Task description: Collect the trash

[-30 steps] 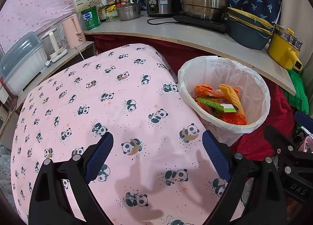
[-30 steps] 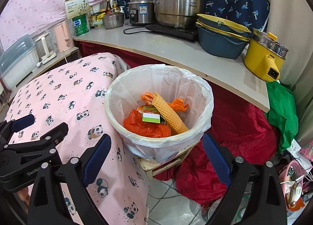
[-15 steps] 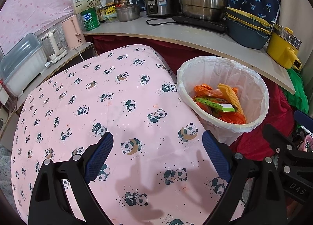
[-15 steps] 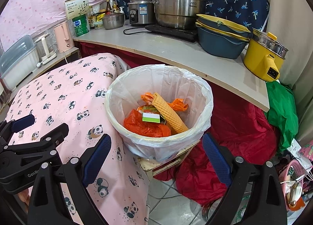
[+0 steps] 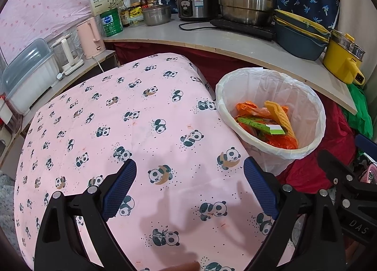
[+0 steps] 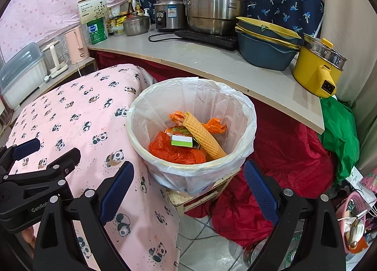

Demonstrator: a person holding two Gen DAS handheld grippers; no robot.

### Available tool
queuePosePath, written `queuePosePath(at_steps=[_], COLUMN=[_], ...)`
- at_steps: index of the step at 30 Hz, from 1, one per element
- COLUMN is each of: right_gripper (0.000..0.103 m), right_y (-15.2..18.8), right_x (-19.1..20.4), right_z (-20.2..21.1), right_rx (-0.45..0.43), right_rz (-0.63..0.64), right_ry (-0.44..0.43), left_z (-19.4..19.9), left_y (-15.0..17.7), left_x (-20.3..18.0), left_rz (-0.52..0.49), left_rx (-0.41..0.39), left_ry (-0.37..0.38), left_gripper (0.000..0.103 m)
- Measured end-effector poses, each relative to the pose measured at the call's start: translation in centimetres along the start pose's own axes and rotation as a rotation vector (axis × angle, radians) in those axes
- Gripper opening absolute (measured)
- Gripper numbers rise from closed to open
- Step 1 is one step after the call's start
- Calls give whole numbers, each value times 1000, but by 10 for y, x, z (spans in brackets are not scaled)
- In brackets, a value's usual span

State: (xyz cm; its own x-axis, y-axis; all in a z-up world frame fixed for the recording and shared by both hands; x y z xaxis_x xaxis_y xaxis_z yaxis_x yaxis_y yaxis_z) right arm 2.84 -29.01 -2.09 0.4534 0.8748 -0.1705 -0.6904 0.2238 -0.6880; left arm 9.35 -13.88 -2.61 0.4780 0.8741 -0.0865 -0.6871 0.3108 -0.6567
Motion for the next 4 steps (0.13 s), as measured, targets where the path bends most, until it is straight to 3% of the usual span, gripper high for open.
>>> queuePosePath(at_steps=[4], right_gripper=[90], right_y=[0], right_x=[0], right_z=[0], right_rx=[0], right_rz=[0], right_ry=[0], left_z=[0], left_y=[0], left_x=[0], left_rz=[1], left_rx=[1], left_ry=[2], left_gripper=[88])
Point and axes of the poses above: each gripper's, at about its wrist camera, not at the fingertips, and z roughly against the way its jaws point, x to its left, y to its underside, the point moved 1 cm from there along -z, roughly the way its jaws point, and after that the axes turned 12 degrees about y, right-handed, at the moved point
